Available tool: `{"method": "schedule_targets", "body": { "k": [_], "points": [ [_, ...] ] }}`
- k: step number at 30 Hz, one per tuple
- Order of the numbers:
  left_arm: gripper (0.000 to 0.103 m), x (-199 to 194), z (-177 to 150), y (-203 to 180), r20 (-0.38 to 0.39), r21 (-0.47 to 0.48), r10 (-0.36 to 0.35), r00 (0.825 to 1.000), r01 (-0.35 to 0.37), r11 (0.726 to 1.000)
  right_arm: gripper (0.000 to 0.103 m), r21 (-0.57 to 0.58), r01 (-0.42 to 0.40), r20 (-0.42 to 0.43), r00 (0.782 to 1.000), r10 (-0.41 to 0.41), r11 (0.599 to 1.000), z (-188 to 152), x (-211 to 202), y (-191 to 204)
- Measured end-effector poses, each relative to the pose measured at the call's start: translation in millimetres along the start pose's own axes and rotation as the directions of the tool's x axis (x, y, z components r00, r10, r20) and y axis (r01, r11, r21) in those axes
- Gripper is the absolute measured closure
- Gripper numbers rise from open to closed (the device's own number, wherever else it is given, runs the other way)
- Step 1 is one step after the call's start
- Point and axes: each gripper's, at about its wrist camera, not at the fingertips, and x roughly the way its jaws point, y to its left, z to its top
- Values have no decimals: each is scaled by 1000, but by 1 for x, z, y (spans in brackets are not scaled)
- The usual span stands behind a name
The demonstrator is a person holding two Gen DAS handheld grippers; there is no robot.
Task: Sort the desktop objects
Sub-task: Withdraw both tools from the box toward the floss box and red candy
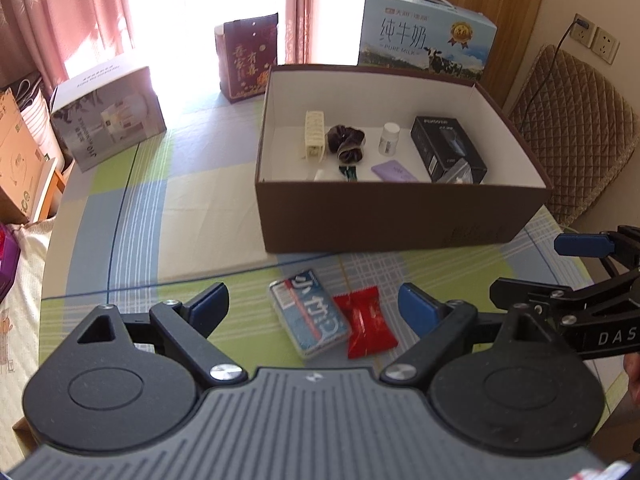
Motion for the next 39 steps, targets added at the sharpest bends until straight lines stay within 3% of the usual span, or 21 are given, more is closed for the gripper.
{"method": "schedule_targets", "body": {
  "k": [20,34,36,39],
  "points": [
    [14,11,-28,19,-70,-25,35,997,-37,999,2,-13,-36,-82,996,34,999,-24,30,25],
    [14,37,-43,38,-120,-36,50,991,-55,998,2,-20,-36,-92,995,34,999,-36,67,34],
    [14,40,-44,40,-127,-37,53,990,-58,998,3,-26,-38,-96,995,35,999,-37,72,36],
    [14,46,-45,43,-138,-36,54,989,-59,998,12,-32,-41,-106,994,37,999,-38,79,38]
  ]
}}
